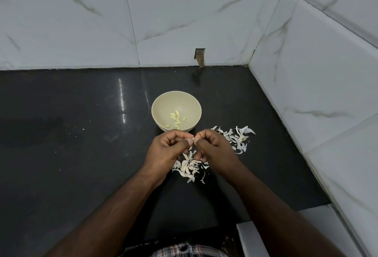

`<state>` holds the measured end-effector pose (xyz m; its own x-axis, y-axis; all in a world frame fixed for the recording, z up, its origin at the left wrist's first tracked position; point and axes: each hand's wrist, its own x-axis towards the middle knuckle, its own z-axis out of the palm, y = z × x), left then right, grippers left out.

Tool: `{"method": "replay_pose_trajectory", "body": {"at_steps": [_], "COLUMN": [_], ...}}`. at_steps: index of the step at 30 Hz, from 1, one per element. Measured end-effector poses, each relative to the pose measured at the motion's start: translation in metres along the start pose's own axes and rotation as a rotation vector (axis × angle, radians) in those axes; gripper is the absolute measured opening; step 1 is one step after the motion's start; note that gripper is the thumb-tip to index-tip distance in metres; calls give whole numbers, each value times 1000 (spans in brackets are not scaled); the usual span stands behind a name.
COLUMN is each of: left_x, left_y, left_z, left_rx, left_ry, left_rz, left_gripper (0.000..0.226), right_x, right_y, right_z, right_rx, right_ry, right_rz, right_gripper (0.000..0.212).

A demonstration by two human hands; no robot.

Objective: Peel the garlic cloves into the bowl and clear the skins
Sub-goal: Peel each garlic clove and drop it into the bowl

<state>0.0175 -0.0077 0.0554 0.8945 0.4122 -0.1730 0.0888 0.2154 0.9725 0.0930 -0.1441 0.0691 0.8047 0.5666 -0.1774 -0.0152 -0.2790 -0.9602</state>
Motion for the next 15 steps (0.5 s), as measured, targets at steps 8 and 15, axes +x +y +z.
{"method": "replay_pose_trajectory", "body": {"at_steps": [8, 15], "left_x": [4, 2], "left_y": [0, 3], "left_z": [-1, 2], "left_rx": [52, -95], "left_ry": [-9, -56], "left_rz": [-70, -157], "left_gripper": [4, 11], "right_x": [-3, -1], "right_y": [0, 4], "right_z": [3, 3], "right_rx": [-281, -41], "right_ry": [91, -15], "right_rz": [-101, -86], "right_gripper": [14, 11]}}
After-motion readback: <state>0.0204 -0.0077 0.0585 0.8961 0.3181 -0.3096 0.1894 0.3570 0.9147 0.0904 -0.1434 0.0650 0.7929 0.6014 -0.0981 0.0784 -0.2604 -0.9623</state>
